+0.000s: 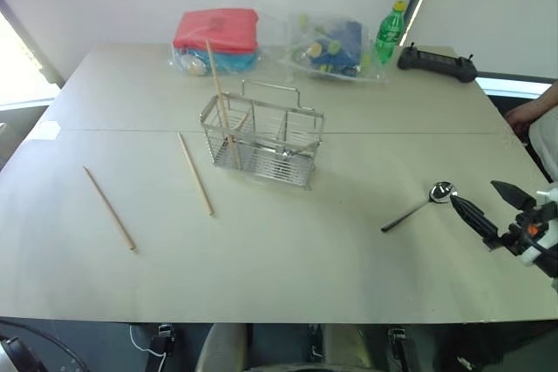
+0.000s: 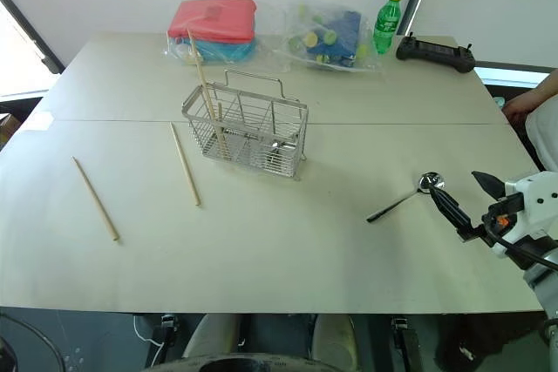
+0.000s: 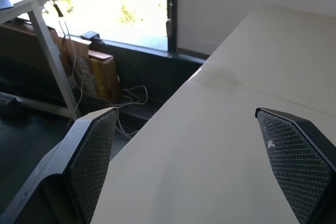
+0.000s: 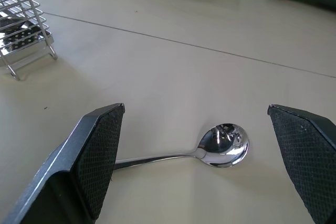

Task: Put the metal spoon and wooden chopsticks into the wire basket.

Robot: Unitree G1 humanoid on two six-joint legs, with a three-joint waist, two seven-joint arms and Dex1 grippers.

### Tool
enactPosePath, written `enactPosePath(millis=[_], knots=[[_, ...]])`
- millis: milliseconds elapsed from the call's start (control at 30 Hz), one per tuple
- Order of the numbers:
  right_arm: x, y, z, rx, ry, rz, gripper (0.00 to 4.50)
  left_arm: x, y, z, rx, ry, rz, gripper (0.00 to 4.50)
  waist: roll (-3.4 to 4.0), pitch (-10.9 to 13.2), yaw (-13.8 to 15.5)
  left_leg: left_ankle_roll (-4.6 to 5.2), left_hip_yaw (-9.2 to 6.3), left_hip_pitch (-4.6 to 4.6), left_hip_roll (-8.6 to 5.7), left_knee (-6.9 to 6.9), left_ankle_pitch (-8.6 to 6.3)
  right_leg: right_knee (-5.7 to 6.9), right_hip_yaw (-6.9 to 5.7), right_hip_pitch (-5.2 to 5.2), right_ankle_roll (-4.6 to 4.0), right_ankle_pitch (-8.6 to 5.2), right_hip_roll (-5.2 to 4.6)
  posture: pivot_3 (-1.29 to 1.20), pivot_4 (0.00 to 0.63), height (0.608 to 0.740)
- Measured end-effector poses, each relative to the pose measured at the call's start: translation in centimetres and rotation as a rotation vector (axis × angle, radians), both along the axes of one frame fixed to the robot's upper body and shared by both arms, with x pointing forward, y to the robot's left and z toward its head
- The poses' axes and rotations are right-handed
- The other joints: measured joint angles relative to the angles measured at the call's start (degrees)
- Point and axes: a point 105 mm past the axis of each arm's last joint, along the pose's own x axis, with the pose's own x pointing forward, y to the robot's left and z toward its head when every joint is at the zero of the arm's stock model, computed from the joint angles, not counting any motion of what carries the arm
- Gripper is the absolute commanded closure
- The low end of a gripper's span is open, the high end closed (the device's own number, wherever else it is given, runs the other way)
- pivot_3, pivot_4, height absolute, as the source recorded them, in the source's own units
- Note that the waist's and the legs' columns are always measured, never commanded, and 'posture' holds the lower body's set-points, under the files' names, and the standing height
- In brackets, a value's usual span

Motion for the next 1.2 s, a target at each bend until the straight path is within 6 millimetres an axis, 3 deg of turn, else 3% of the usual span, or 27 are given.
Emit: enactPosePath(millis=[633, 867, 967, 1067, 1200], knots=[[0.0, -0.1, -0.1, 0.007, -0.004, -0.018, 0.0, 0.5, -0.4, 0.3, 0.0, -0.01, -0.028, 0.08, 0.01, 0.0, 0.0, 0.0, 0.0, 0.0, 0.01, -0.01, 0.0, -0.01, 0.0, -0.01, -0.01, -0.01, 0.0, 0.0, 0.15, 0.685], [0.2, -0.3, 0.0, 0.003, -0.005, -0.015, 0.0, 1.6, -1.3, 0.8, -0.019, -0.026, -0.079, 0.08, 0.01, 0.0, 0.0, 0.0, 0.01, -0.01, 0.0, 0.0, 0.0, -0.01, 0.0, -0.01, 0.0, 0.0, 0.0, 0.0, 0.15, 0.685], [0.8, -0.7, 0.9, -0.048, -0.001, 0.01, 0.0, 3.1, -4.2, 2.0, -0.036, -0.044, -0.26, 0.08, 0.01, 0.0, 0.0, 0.0, 0.02, -0.04, 0.0, 0.05, 0.0, -0.02, 0.0, 0.0, -0.09, -0.05, -0.02, 0.0, 0.15, 0.685], [1.4, -0.7, 2.4, -0.11, -0.011, 0.063, 0.0, 4.5, -8.8, 4.0, 0.02, -0.045, -0.51, 0.08, 0.0, 0.0, 0.0, 0.0, 0.03, -0.03, 0.0, 0.03, 0.0, -0.03, 0.0, 0.0, -0.18, -0.09, -0.01, 0.0, 0.15, 0.685], [3.1, -1.9, 5.0, -0.265, 0.026, 0.149, 0.0, 4.0, -19.0, 5.9, 0.126, 0.05, -1.065, 0.08, 0.29, 0.3, -0.2, 0.01, 0.3, -0.04, -0.03, 0.05, 0.01, -0.11, 0.16, -0.07, -0.24, -0.1, -0.07, 0.0, 0.15, 0.685]])
